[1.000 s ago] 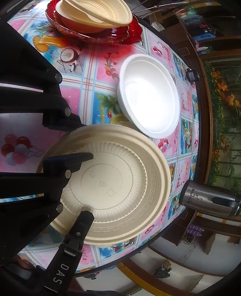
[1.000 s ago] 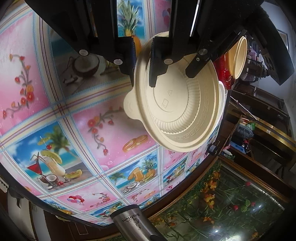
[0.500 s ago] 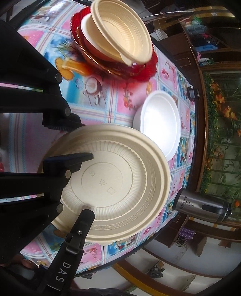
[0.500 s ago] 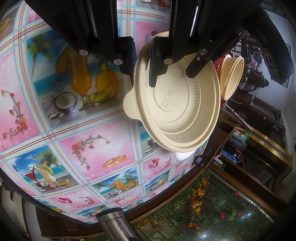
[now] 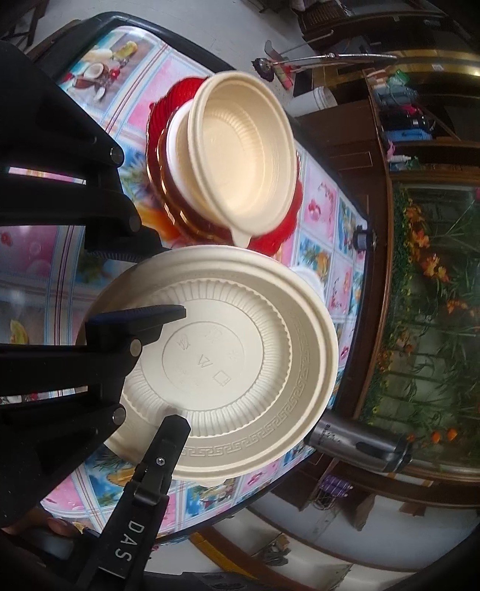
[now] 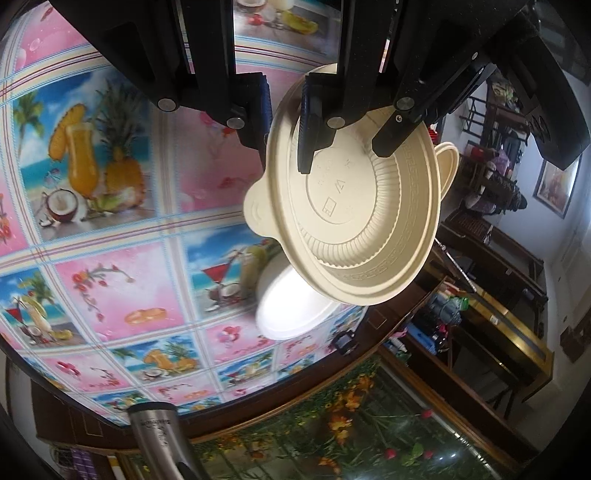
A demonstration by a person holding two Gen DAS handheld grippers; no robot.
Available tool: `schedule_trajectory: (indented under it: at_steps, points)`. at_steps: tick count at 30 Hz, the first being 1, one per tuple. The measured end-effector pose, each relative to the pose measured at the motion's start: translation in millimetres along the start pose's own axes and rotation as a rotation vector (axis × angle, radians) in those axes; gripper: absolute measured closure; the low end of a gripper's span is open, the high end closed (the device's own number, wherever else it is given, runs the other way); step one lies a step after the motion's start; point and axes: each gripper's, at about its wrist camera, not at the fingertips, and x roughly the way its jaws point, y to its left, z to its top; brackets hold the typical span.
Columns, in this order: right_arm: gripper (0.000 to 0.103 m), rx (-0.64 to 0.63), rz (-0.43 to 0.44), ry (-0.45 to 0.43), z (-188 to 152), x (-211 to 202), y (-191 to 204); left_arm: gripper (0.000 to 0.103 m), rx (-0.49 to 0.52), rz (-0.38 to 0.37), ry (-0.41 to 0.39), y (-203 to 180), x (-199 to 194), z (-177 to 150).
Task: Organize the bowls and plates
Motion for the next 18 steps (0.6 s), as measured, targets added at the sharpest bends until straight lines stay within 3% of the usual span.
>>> schedule_trajectory:
  at_steps: [18]
  points:
    - [0.091,-0.175,0.077,0.015,19.1,18.6,88.4,0.084,-0.116,0.078,-0.087,53.6,-20.8,20.5]
